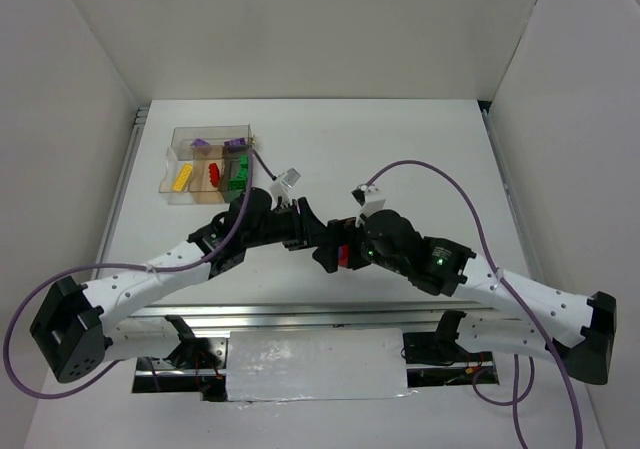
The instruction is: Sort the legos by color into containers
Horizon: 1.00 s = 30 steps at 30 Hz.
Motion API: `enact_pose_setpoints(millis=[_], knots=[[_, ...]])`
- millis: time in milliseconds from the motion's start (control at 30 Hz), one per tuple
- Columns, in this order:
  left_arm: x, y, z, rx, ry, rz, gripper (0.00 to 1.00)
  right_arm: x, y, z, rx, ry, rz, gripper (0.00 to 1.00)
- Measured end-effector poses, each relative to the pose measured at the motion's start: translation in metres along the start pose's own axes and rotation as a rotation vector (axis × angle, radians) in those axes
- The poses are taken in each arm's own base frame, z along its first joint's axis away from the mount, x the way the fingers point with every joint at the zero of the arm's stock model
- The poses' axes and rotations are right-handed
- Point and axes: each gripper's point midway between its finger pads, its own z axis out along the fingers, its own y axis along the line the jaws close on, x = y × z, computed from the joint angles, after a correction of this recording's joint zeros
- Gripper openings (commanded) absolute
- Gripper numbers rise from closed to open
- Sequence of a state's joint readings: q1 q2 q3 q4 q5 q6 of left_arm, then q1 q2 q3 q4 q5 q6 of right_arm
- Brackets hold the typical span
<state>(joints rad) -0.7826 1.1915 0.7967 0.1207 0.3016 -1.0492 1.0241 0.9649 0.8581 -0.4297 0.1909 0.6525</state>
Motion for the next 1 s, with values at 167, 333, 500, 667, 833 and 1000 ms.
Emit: enact_pose_setpoints(millis=[167,333,500,667,833,1000], knots=[[0.0,0.0,-0.005,-0.003,-0.005,0.057,0.0,-0.007,0.01,-0.013,-0.122,-0.011,-0.026,1.0],[-0.005,-0.014,-0.022,0.053,-0.028,0.212,0.0,-0.012,0.01,-0.045,-0.317,-0.031,-0.067,1.0],[0.002,-0.047,-0.044,0.218,-0.004,0.388,0.0,-0.008,0.017,-0.074,-0.482,-0.061,-0.127,1.0],[0.018,-0.079,-0.068,0.439,0.005,0.518,0.0,-0.013,0.039,-0.091,-0.643,-0.092,-0.183,0.95],[0.033,-0.087,-0.078,0.555,0.033,0.565,0.0,-0.003,0.052,-0.085,-0.766,-0.043,-0.176,0.76],[0.037,-0.086,-0.076,0.585,0.055,0.557,0.0,-0.002,0.06,-0.08,-0.827,-0.018,-0.153,0.54]])
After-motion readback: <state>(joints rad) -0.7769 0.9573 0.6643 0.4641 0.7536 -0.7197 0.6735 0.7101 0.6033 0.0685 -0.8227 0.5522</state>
